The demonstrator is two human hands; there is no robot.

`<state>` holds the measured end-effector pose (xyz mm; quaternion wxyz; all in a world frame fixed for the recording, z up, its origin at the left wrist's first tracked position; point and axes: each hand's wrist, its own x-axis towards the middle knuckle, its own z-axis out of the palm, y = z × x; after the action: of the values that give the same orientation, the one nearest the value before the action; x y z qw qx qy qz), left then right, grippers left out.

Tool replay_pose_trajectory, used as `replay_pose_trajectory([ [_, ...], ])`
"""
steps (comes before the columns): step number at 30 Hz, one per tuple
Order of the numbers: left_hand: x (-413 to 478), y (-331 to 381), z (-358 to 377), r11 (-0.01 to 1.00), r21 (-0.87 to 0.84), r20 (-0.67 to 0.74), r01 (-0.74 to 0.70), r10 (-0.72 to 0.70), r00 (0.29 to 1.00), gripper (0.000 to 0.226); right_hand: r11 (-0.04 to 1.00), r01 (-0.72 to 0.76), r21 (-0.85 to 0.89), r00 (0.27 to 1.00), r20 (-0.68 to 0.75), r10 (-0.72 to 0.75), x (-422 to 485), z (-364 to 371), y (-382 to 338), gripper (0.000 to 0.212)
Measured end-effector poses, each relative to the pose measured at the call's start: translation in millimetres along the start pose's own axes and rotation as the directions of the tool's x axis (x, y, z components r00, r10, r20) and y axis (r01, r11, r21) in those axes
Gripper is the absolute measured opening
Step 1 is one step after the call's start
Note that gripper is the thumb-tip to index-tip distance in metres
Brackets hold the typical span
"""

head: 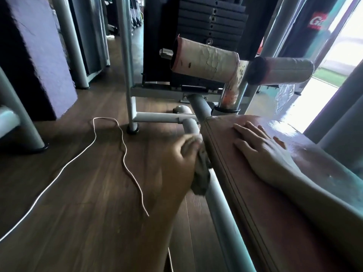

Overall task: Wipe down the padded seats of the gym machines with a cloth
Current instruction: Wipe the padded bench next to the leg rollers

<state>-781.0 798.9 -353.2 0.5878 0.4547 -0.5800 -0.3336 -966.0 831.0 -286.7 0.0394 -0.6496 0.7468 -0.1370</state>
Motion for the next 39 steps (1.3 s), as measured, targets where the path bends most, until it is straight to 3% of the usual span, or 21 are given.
replay_pose_trajectory([
  [5,75.5,-4.7,22.5,0.993,0.114,0.062,-0.022,0.015,0.998,0.017,1.000,0.000,0.005,1.000,0.012,0.000,2.0,-0.3,1.5,0.054],
  [10,35.2,-5.2,8.2,0.977,0.196,0.090,-0.086,0.069,0.994,0.021,0.999,-0.003,-0.035,0.999,0.032,0.004,3.2,1.9,0.8,0.054],
  [12,21.0,-3.9,6.4,0.984,0.152,0.094,-0.089,0.075,0.993,0.017,0.999,-0.015,-0.040,0.999,0.042,0.016,3.1,0.6,-0.1,0.056],
  [16,65.7,-12.0,22.8,0.972,0.218,0.044,-0.082,0.074,0.996,0.022,0.999,-0.019,-0.048,0.999,0.046,0.021,3.3,0.0,-2.2,0.057],
  [19,81.6,-16.8,30.9,0.986,0.160,0.035,0.051,-0.057,0.998,0.015,0.999,-0.023,-0.042,0.999,0.044,0.025,2.8,-1.4,-3.4,0.058],
  [21,51.2,-14.7,23.9,0.989,0.134,0.007,0.066,-0.067,0.998,0.012,0.998,-0.025,-0.049,0.998,0.048,0.028,2.7,-1.7,-4.4,0.060],
  [24,12.6,-6.8,15.1,0.998,0.048,0.061,0.028,-0.031,0.998,0.012,0.998,-0.028,-0.063,0.998,0.059,0.032,2.9,-1.5,-3.2,0.058],
  [30,48.4,-18.9,27.3,0.988,0.141,-0.026,-0.065,0.069,0.997,0.017,0.998,-0.017,-0.062,0.999,0.034,0.019,3.4,-0.3,-2.8,0.058],
  [36,-8.5,-10.1,2.7,0.986,0.046,0.107,-0.158,0.152,0.983,0.014,0.998,0.002,-0.060,1.000,-0.007,-0.002,-0.8,-4.6,-5.6,0.055],
  [39,-17.2,-0.2,-2.9,0.982,0.054,0.100,-0.182,0.176,0.979,0.013,0.999,0.019,-0.046,0.999,-0.031,-0.021,0.0,-2.4,-4.0,0.053],
])
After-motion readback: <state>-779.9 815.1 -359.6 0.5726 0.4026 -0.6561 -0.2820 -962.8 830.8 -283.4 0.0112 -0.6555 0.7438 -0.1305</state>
